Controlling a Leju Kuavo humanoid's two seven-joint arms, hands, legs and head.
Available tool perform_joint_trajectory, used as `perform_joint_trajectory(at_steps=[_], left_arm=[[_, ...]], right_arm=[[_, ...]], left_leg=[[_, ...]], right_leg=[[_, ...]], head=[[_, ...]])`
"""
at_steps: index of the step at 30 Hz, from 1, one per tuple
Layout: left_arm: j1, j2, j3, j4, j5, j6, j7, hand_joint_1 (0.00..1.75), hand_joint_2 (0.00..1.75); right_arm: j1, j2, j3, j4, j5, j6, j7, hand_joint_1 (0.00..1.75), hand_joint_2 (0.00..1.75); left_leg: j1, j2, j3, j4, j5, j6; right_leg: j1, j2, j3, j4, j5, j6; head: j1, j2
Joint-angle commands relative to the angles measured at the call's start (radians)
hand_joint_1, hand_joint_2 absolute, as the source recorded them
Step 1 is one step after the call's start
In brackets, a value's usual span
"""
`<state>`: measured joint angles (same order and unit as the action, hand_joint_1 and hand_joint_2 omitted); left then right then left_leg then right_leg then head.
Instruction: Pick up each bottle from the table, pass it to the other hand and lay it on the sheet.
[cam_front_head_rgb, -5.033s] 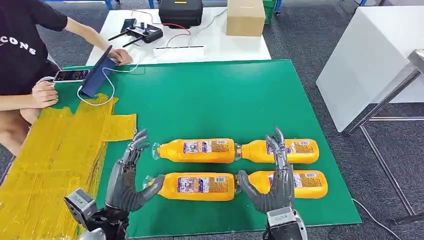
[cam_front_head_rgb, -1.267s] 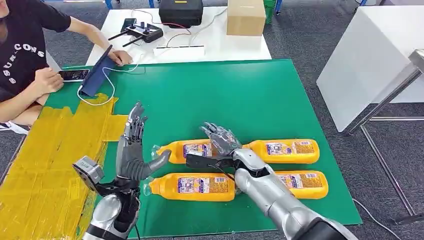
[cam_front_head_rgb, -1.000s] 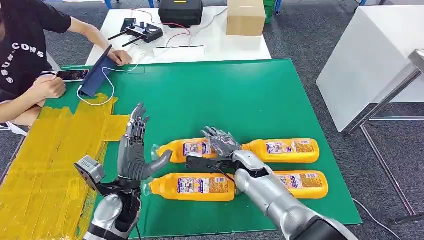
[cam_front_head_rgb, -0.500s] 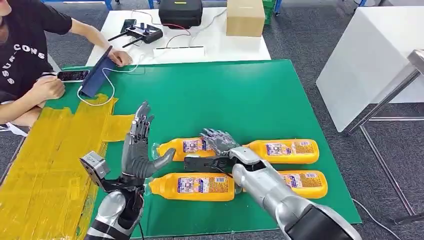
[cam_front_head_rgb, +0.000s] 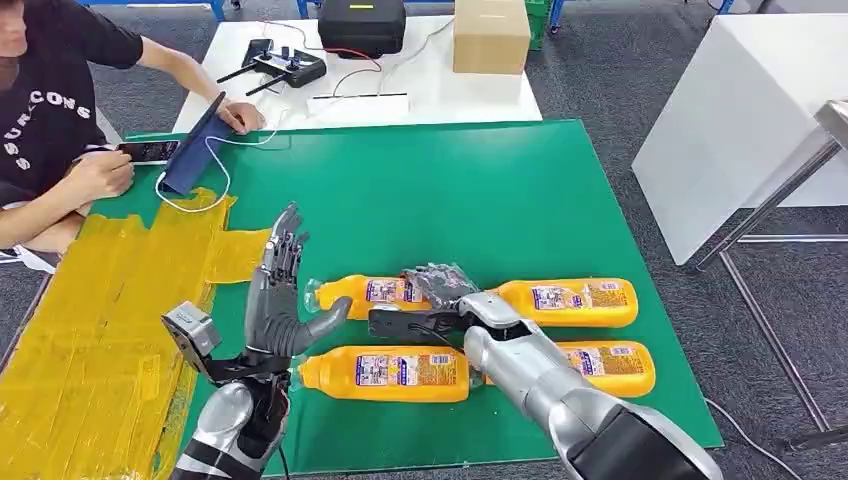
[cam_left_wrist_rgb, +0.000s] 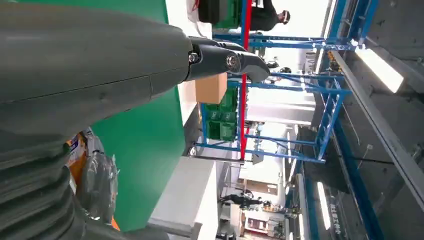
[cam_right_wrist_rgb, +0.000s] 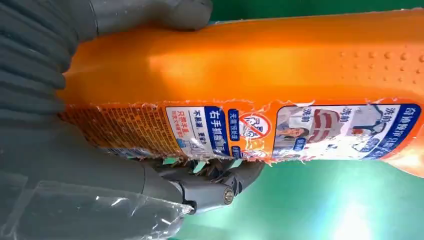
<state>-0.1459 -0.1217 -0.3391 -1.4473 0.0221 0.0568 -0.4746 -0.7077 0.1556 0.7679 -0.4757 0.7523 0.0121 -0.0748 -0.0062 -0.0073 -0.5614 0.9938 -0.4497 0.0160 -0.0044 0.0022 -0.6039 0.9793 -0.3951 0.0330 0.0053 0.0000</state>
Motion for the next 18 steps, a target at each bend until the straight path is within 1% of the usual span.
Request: perform_joint_trajectory(at_steps=[1,4,5,6,7,8,9,10,11,12,13,14,15,17,18], left_arm=[[0.0,0.01,-0.007,0.012,-0.006,0.009,0.006,0.0,1.75],[0.025,0.016,-0.006,-0.02,-0.022,0.024,0.012,0.0,1.75],[0.033,0.021,-0.009,-0.032,-0.033,0.033,0.01,0.0,1.75],[0.041,0.024,-0.007,-0.041,-0.036,0.04,0.01,0.0,1.75],[0.042,0.024,-0.006,-0.044,-0.036,0.04,0.01,0.0,1.75],[0.045,0.025,-0.004,-0.047,-0.036,0.04,0.01,0.0,1.75],[0.045,0.026,-0.005,-0.047,-0.038,0.042,0.01,0.0,1.75],[0.048,0.027,0.0,-0.05,-0.038,0.044,0.01,0.0,1.75],[0.054,0.03,0.003,-0.059,-0.039,0.046,0.01,0.0,1.75],[0.057,0.03,0.008,-0.064,-0.039,0.047,0.011,0.0,1.75],[0.06,0.033,0.011,-0.071,-0.037,0.048,0.013,0.0,1.75],[0.061,0.036,0.011,-0.074,-0.039,0.047,0.012,0.0,1.75],[0.06,0.04,0.01,-0.076,-0.048,0.048,0.011,0.0,1.75],[0.062,0.041,0.011,-0.079,-0.048,0.048,0.011,0.0,1.75],[0.062,0.041,0.011,-0.079,-0.048,0.048,0.011,0.0,1.75]], right_arm=[[0.059,-0.014,-0.085,-0.053,-0.052,-0.175,-0.024,1.75,1.75],[0.133,-0.019,-0.183,-0.187,-0.091,-0.332,-0.067,1.75,1.75],[0.161,-0.026,-0.206,-0.241,-0.081,-0.379,-0.071,1.75,1.75],[0.188,-0.032,-0.227,-0.292,-0.089,-0.401,-0.079,1.75,1.75],[0.19,-0.034,-0.228,-0.3,-0.089,-0.399,-0.079,1.75,1.75],[0.195,-0.039,-0.23,-0.312,-0.089,-0.397,-0.078,1.75,1.75],[0.209,-0.038,-0.245,-0.336,-0.093,-0.417,-0.085,1.75,1.75],[0.236,-0.039,-0.277,-0.382,-0.101,-0.475,-0.108,1.75,1.75],[0.265,-0.041,-0.305,-0.432,-0.114,-0.509,-0.132,1.75,1.75],[0.291,-0.041,-0.333,-0.48,-0.138,-0.532,-0.156,1.75,1.75],[0.331,-0.039,-0.372,-0.555,-0.189,-0.547,-0.189,1.69,1.75],[0.36,-0.039,-0.396,-0.612,-0.22,-0.555,-0.214,1.71,1.75],[0.381,-0.041,-0.407,-0.655,-0.226,-0.561,-0.22,1.71,1.75],[0.394,-0.044,-0.412,-0.682,-0.223,-0.562,-0.216,1.71,1.75],[0.394,-0.044,-0.412,-0.682,-0.223,-0.562,-0.216,1.71,1.75]], left_leg=[[0.001,-0.001,0.003,-0.001,-0.001,-0.001],[0.001,0.0,0.002,-0.001,-0.001,-0.001],[0.002,0.0,0.003,-0.001,-0.002,-0.001],[0.001,-0.001,0.001,-0.001,-0.001,-0.001],[0.001,-0.001,-0.001,0.0,-0.001,-0.001],[0.001,-0.001,0.001,0.0,-0.002,-0.002],[0.001,-0.001,-0.001,-0.001,-0.001,-0.001],[0.002,0.0,0.003,0.0,-0.004,-0.002],[0.001,-0.001,-0.001,-0.001,-0.001,-0.001],[0.001,-0.002,0.0,-0.001,-0.002,-0.002],[0.002,-0.002,0.001,0.0,-0.003,-0.002],[0.001,-0.003,-0.002,0.0,-0.002,-0.001],[0.001,-0.003,-0.001,0.0,-0.002,-0.002],[0.001,-0.003,-0.004,0.0,-0.001,-0.001],[0.001,-0.003,-0.002,0.0,-0.003,-0.002]], right_leg=[[0.001,-0.001,0.004,-0.002,-0.001,0.0],[0.001,-0.001,0.003,-0.001,-0.001,0.0],[0.002,-0.001,0.004,-0.002,-0.001,0.0],[0.001,-0.001,0.002,-0.001,-0.001,0.0],[0.001,-0.001,0.0,-0.001,-0.001,0.0],[0.001,-0.001,0.002,-0.001,-0.002,0.0],[0.001,-0.001,0.0,-0.001,-0.001,0.0],[0.002,-0.001,0.005,-0.001,-0.003,-0.001],[0.001,-0.002,0.0,-0.001,-0.001,0.0],[0.001,-0.002,0.001,-0.001,-0.002,0.0],[0.002,-0.002,0.002,-0.001,-0.003,-0.001],[0.001,-0.002,0.0,-0.001,-0.002,0.0],[0.001,-0.003,0.001,-0.001,-0.003,-0.001],[0.001,-0.003,-0.003,0.0,-0.002,0.0],[0.001,-0.003,0.0,0.0,-0.003,-0.001]], head=[[0.0,0.0],[0.0,0.0],[0.0,0.0],[0.0,0.0],[0.0,0.0],[0.0,0.0],[0.0,0.0],[0.0,0.0],[0.0,0.0],[0.0,0.0],[0.0,0.0],[0.0,0.0],[0.0,0.0],[0.0,0.0],[0.0,0.0]])
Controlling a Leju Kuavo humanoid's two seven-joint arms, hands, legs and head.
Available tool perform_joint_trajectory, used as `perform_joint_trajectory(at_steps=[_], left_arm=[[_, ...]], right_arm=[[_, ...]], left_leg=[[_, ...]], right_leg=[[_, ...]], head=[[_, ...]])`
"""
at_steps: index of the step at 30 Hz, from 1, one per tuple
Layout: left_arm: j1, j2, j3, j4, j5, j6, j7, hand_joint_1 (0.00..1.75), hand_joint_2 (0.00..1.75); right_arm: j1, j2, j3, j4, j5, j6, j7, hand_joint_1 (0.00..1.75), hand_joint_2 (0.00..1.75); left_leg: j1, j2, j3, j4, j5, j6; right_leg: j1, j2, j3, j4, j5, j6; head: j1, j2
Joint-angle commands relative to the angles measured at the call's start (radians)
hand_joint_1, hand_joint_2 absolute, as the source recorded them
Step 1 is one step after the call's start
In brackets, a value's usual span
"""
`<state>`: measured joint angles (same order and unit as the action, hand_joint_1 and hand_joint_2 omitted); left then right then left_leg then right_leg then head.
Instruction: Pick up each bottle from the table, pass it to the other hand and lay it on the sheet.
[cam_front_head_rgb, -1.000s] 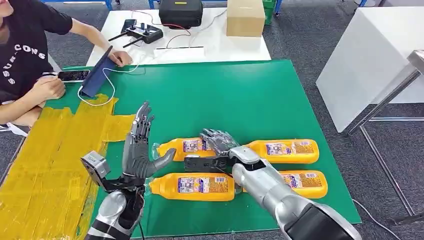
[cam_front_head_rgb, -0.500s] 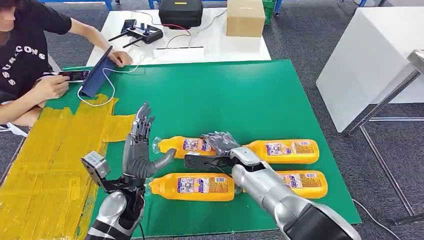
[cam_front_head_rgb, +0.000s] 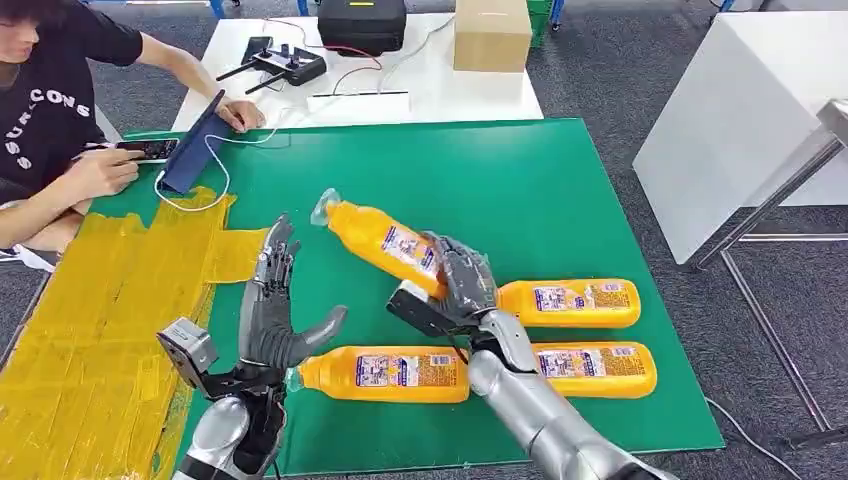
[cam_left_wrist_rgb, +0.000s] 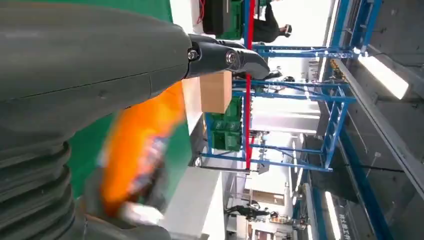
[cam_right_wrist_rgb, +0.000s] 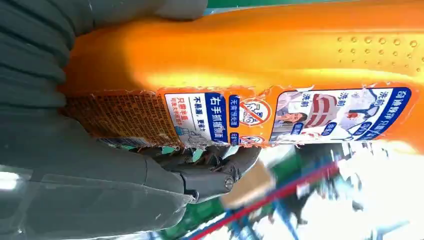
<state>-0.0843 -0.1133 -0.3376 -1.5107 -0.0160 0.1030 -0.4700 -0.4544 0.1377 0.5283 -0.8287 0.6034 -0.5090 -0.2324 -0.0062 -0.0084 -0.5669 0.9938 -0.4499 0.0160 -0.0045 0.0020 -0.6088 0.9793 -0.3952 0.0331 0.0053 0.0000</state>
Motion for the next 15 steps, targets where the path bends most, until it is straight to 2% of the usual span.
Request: perform_joint_trajectory(at_steps=[1,3,6,12,13,15], left_arm=[[-0.003,0.036,0.005,-0.013,-0.023,0.002,0.006,0.0,1.75],[-0.013,0.045,-0.004,-0.011,-0.036,-0.006,0.012,0.0,1.75],[-0.035,0.052,-0.006,-0.007,-0.034,-0.033,0.037,0.0,1.75],[-0.047,0.053,-0.007,-0.004,-0.031,-0.041,0.043,0.0,1.75],[-0.052,0.057,-0.013,0.003,-0.026,-0.056,0.05,0.0,1.75],[-0.065,0.058,-0.013,0.017,-0.006,-0.076,0.062,0.0,1.75]], right_arm=[[0.153,-0.016,-0.187,-0.353,-0.086,-0.046,-0.075,1.71,1.75],[0.195,0.002,-0.225,-0.427,-0.187,-0.037,-0.15,1.73,1.75],[0.254,0.006,-0.219,-0.521,-0.253,0.021,-0.177,1.73,1.75],[0.264,0.011,-0.205,-0.526,-0.263,0.042,-0.176,1.71,1.75],[0.252,0.0,-0.187,-0.512,-0.293,0.104,-0.177,1.61,1.75],[0.253,0.003,-0.17,-0.506,-0.317,0.148,-0.192,1.61,1.75]], left_leg=[[0.001,-0.002,0.002,0.0,-0.001,-0.001],[0.001,-0.001,0.0,0.0,-0.001,-0.001],[0.001,-0.002,0.001,0.0,-0.001,-0.001],[0.001,0.0,0.001,0.0,-0.001,-0.001],[0.001,0.0,0.003,0.0,-0.002,-0.002],[0.001,0.0,0.002,0.0,-0.001,-0.001]], right_leg=[[0.001,-0.002,0.003,0.0,-0.002,0.0],[0.001,-0.002,0.001,0.0,-0.001,0.0],[0.0,-0.003,0.002,0.0,-0.002,-0.001],[0.001,0.0,0.001,0.0,-0.001,0.0],[0.001,-0.001,0.003,0.0,-0.002,-0.001],[0.001,-0.001,0.002,0.0,-0.001,0.0]], head=[[0.0,0.0],[0.0,0.0],[0.0,0.0],[0.0,0.0],[0.0,0.0],[0.0,0.0]])
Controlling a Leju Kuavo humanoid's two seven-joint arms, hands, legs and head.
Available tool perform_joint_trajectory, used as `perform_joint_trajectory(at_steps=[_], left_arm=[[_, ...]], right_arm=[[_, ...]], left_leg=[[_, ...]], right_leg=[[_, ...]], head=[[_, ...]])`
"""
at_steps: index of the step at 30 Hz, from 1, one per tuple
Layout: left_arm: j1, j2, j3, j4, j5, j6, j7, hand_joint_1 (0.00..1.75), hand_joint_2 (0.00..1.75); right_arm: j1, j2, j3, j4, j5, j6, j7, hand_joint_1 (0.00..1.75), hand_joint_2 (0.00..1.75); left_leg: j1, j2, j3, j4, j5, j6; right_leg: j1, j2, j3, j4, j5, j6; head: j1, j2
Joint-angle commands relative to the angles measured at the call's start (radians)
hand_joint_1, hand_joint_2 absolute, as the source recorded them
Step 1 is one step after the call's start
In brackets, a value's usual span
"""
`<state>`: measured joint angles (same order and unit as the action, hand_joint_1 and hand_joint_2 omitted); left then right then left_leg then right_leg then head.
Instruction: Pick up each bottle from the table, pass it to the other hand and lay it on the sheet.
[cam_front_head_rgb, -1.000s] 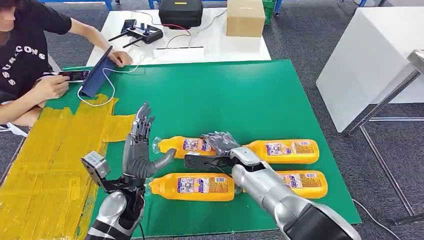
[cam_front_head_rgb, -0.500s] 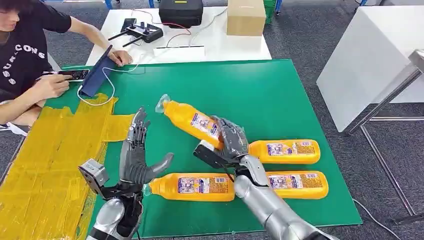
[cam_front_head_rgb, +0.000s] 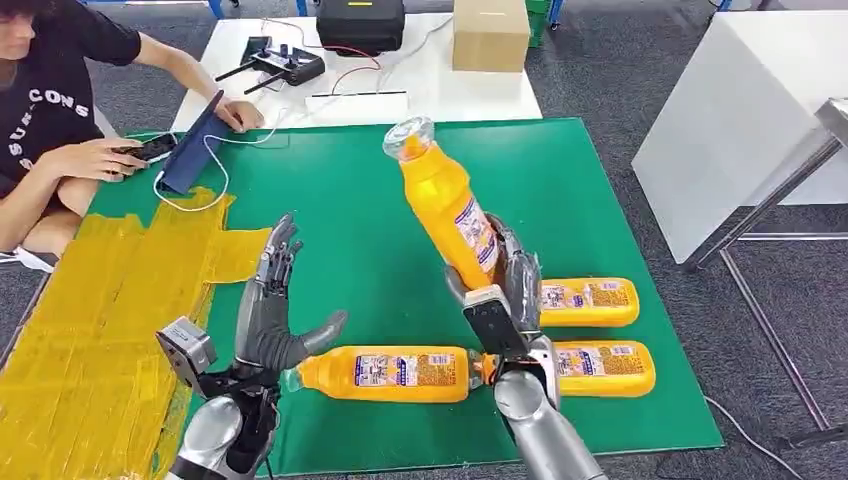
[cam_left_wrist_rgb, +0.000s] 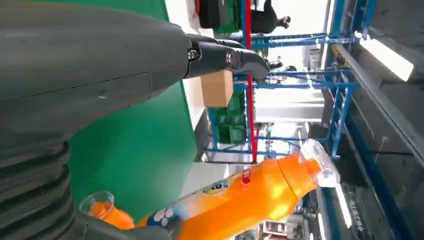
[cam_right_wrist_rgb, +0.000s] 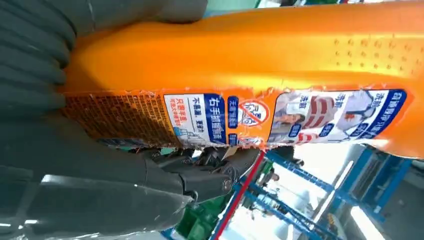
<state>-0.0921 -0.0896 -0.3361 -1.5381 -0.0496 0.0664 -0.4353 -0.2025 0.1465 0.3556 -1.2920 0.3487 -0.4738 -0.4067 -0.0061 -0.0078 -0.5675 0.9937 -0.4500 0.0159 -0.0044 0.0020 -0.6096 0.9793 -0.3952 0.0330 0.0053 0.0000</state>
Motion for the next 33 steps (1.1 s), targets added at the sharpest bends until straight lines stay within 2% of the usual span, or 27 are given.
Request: perform_joint_trajectory(at_steps=[1,3,4,11,20,24,27,33], left_arm=[[-0.063,0.034,-0.016,0.053,0.035,-0.047,0.032,0.0,1.75],[-0.071,0.033,-0.019,0.068,0.046,-0.057,0.038,0.0,1.75],[-0.081,0.032,-0.024,0.084,0.064,-0.074,0.046,0.0,1.75],[-0.131,0.052,-0.068,0.133,0.195,-0.213,0.071,0.0,1.75],[-0.15,0.061,-0.082,0.144,0.236,-0.256,0.092,0.0,1.75],[-0.167,0.059,-0.089,0.174,0.282,-0.287,0.12,0.0,1.75],[-0.182,0.056,-0.1,0.206,0.313,-0.307,0.135,0.0,1.75],[-0.187,0.056,-0.104,0.213,0.316,-0.309,0.136,0.0,1.75]], right_arm=[[0.001,-0.006,0.017,-0.038,-0.07,0.134,-0.021,1.61,1.75],[-0.001,-0.003,0.043,-0.03,-0.066,0.148,-0.029,1.66,1.75],[-0.004,0.0,0.072,-0.023,-0.062,0.159,-0.036,1.61,1.75],[-0.076,0.019,0.175,0.107,-0.034,0.176,-0.046,1.68,1.75],[-0.089,0.024,0.197,0.13,-0.018,0.175,-0.053,1.66,1.75],[-0.108,0.041,0.243,0.16,0.052,0.133,-0.059,1.69,1.75],[-0.124,0.051,0.29,0.176,0.117,0.096,-0.057,1.62,1.75],[-0.13,0.054,0.306,0.185,0.137,0.084,-0.048,1.64,1.75]], left_leg=[[0.001,-0.001,0.004,0.0,-0.002,-0.002],[0.001,0.0,0.003,0.0,-0.001,-0.001],[0.001,0.0,0.004,0.0,-0.002,-0.002],[0.001,0.001,0.004,-0.001,-0.001,-0.002],[0.001,0.001,0.005,-0.001,-0.002,-0.002],[0.001,0.001,0.006,-0.001,-0.002,-0.002],[0.002,0.002,0.005,-0.001,-0.002,-0.002],[0.001,0.0,0.002,-0.001,0.0,-0.001]], right_leg=[[0.001,-0.001,0.004,0.0,-0.002,0.0],[0.001,-0.001,0.004,-0.001,-0.001,0.0],[0.001,0.0,0.005,-0.001,-0.001,-0.001],[0.001,0.001,0.004,-0.001,-0.001,-0.001],[0.001,0.001,0.006,-0.002,-0.001,0.0],[0.001,0.001,0.006,-0.001,-0.001,-0.001],[0.002,0.001,0.006,-0.001,-0.001,-0.001],[0.001,0.0,0.002,-0.001,0.0,0.0]], head=[[0.0,0.0],[0.0,0.0],[0.0,0.0],[0.0,0.0],[0.0,0.0],[0.0,0.0],[0.0,0.0],[0.0,0.0]])
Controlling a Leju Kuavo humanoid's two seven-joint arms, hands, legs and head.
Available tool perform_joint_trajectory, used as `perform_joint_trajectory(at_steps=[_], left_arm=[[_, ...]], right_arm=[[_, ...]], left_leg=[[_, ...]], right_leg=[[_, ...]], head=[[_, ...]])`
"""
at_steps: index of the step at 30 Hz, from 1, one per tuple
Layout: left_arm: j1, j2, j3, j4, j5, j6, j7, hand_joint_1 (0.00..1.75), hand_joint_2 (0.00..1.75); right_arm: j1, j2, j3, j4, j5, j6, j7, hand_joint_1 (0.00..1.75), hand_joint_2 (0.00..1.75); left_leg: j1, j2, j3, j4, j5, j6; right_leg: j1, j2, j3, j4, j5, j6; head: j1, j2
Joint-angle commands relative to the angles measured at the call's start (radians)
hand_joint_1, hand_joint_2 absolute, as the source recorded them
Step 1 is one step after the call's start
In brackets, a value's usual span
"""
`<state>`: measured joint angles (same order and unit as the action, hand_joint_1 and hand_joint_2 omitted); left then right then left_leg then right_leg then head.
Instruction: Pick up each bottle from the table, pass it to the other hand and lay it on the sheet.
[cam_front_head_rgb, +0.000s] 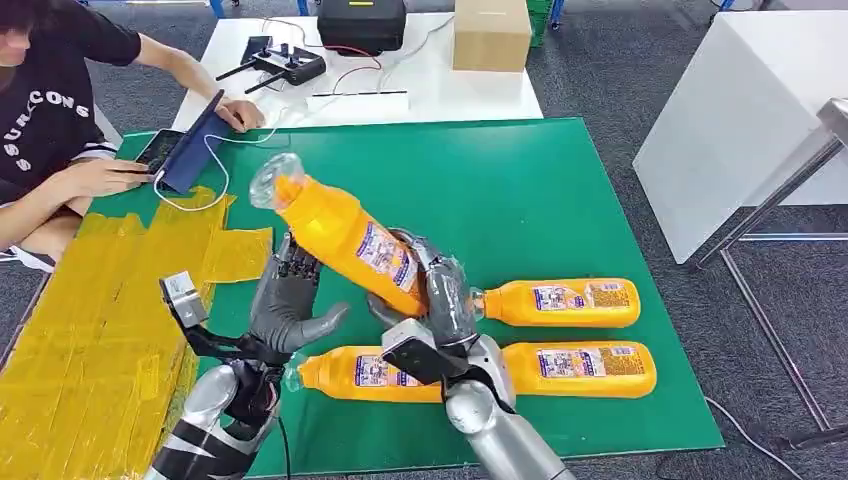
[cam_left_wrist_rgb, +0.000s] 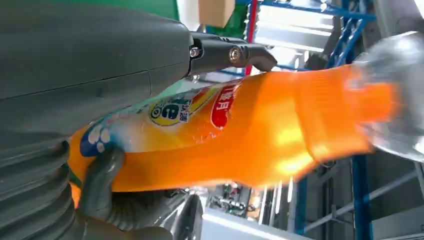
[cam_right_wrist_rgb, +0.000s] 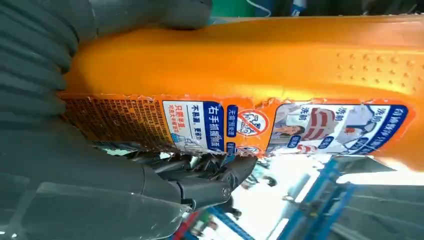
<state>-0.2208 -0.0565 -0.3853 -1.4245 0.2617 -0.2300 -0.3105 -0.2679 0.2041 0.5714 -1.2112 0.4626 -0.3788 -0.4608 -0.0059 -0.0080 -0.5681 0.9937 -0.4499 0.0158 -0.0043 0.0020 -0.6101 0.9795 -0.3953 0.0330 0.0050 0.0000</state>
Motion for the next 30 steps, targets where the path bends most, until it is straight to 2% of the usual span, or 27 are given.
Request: perform_joint_trajectory(at_steps=[1,16,18,19,21,26,30], left_arm=[[-0.058,0.023,-0.054,0.099,0.005,-0.012,0.011,0.0,1.75],[-0.058,0.023,-0.054,0.099,0.005,-0.012,0.011,0.0,1.75],[-0.063,0.024,-0.06,0.102,0.013,-0.02,0.015,0.0,1.75],[-0.065,0.024,-0.061,0.105,0.018,-0.023,0.017,0.0,1.75],[-0.073,0.024,-0.065,0.114,0.027,-0.029,0.021,0.0,1.75],[-0.085,0.022,-0.073,0.149,0.076,-0.05,0.04,0.0,1.75],[-0.091,0.014,-0.07,0.177,0.119,-0.051,0.044,0.0,1.75]], right_arm=[[-0.065,-0.004,0.09,0.104,0.023,-0.011,0.006,1.64,1.75],[-0.065,-0.004,0.09,0.104,0.023,-0.011,0.006,1.64,1.75],[-0.071,-0.004,0.108,0.117,0.047,-0.026,0.008,1.66,1.75],[-0.072,-0.002,0.116,0.123,0.056,-0.033,0.01,1.66,1.75],[-0.075,0.002,0.141,0.141,0.073,-0.041,0.011,1.64,1.75],[-0.076,0.018,0.202,0.196,0.063,-0.014,0.008,1.75,1.75],[-0.084,0.022,0.259,0.243,0.054,-0.002,0.003,1.73,1.75]], left_leg=[[0.001,0.001,0.004,-0.001,-0.001,-0.001],[0.0,0.0,0.003,-0.001,-0.001,-0.001],[0.001,0.0,0.003,-0.001,-0.001,-0.001],[0.002,0.001,0.007,0.0,-0.003,-0.002],[0.001,0.0,0.003,0.0,-0.001,-0.001],[0.002,0.001,0.007,-0.001,-0.002,-0.002],[0.002,0.0,0.008,-0.001,-0.002,-0.002]], right_leg=[[0.001,0.0,0.005,-0.001,-0.001,0.0],[0.0,-0.001,0.003,-0.001,-0.001,0.0],[0.001,0.0,0.003,-0.001,-0.001,0.0],[0.002,0.0,0.008,-0.001,-0.002,-0.001],[0.001,0.0,0.003,-0.001,-0.001,0.0],[0.002,0.0,0.007,-0.002,-0.002,-0.001],[0.002,-0.001,0.008,-0.002,-0.002,-0.001]], head=[[0.0,0.0],[0.0,0.0],[0.0,0.0],[0.0,0.0],[0.0,0.0],[0.0,0.0],[0.0,0.0]])
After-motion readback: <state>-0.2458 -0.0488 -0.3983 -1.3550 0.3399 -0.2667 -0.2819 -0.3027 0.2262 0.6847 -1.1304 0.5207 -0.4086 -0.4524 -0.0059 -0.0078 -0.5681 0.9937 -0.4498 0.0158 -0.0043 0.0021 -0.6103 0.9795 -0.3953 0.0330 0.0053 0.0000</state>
